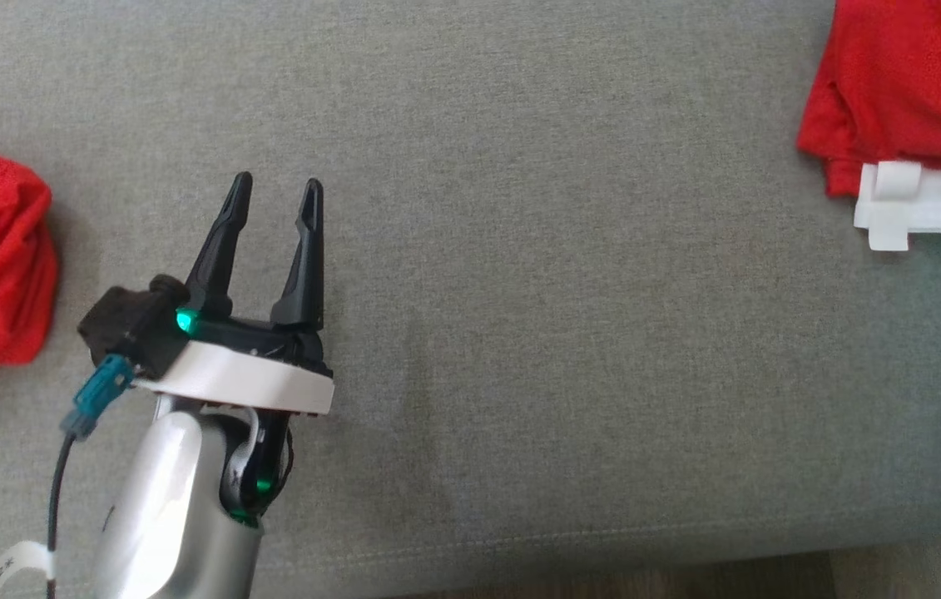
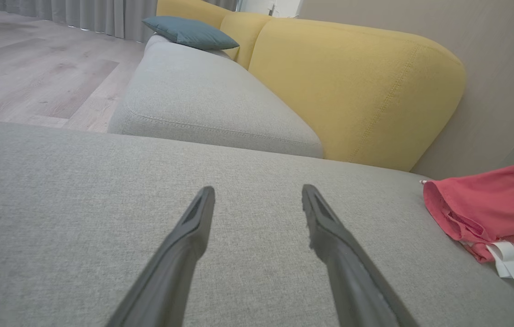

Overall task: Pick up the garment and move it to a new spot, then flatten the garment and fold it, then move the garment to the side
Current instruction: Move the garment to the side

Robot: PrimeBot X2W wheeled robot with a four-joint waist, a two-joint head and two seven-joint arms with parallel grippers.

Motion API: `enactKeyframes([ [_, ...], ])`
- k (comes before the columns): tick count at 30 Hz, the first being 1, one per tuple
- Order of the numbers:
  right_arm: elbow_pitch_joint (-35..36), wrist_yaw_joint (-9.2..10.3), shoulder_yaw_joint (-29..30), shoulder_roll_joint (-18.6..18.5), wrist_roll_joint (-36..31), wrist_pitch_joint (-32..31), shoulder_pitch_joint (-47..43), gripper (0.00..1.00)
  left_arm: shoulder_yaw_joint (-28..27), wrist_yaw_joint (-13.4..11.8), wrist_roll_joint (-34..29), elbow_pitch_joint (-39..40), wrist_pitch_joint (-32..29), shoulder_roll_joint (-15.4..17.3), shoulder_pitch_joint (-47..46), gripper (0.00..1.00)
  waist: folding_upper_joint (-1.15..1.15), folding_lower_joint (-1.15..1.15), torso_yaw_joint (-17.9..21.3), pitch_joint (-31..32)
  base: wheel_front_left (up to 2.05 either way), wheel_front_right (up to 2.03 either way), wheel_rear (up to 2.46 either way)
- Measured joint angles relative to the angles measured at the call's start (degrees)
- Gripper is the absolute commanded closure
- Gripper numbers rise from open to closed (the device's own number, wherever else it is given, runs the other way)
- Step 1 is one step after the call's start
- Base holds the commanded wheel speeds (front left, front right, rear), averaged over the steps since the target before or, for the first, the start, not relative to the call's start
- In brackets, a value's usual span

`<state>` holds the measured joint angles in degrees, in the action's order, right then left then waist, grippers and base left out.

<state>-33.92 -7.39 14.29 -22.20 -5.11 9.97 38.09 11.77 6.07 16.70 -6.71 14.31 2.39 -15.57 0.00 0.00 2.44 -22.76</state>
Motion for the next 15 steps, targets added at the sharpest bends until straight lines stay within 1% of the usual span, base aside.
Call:
enactKeyframes([
  [1, 0.24, 0.01, 0.03, 0.14, 0.11, -0.20, 0.00, 0.78, 0.01, 0.00, 0.00, -0.01, 0.00, 0.00, -0.01, 0.00, 0.00, 0.00, 0.03, 0.03, 0.00, 0.00, 0.00],
  [2, 0.48, 0.01, -0.11, 0.34, 0.52, -0.47, -0.02, 0.24, 0.02, 0.00, 0.00, -0.02, 0.00, 0.00, -0.01, 0.00, 0.00, 0.00, 0.05, 0.06, 0.00, 0.00, 0.00],
  [3, 0.86, 0.01, -0.22, 0.62, 0.86, -0.46, -0.10, 0.00, 0.02, 0.00, -0.01, -0.03, 0.00, 0.00, -0.01, 0.00, 0.00, 0.00, 0.07, 0.10, 0.00, 0.00, 0.00],
  [7, 2.78, 0.01, -0.08, 1.77, 1.83, -0.24, -0.16, 0.00, 0.08, 0.01, 0.00, -0.12, 0.00, 0.00, 0.00, 0.00, 0.00, 0.00, 0.08, 0.43, 0.00, 0.00, 0.00],
  [11, 5.34, 0.01, -0.40, 2.53, 2.00, 1.45, -0.18, 0.00, 0.27, 0.01, 0.02, -0.57, 0.00, 0.00, 0.01, 0.00, 0.00, 0.00, -0.06, 1.36, 0.00, 0.00, 0.00],
  [15, 7.94, 0.01, -1.66, 5.23, 2.49, 2.25, -0.55, 0.00, 0.32, -0.03, 0.12, -0.76, 0.00, 0.00, 0.09, 0.00, 0.00, 0.00, -0.43, 3.06, 0.00, 0.00, 0.00],
])
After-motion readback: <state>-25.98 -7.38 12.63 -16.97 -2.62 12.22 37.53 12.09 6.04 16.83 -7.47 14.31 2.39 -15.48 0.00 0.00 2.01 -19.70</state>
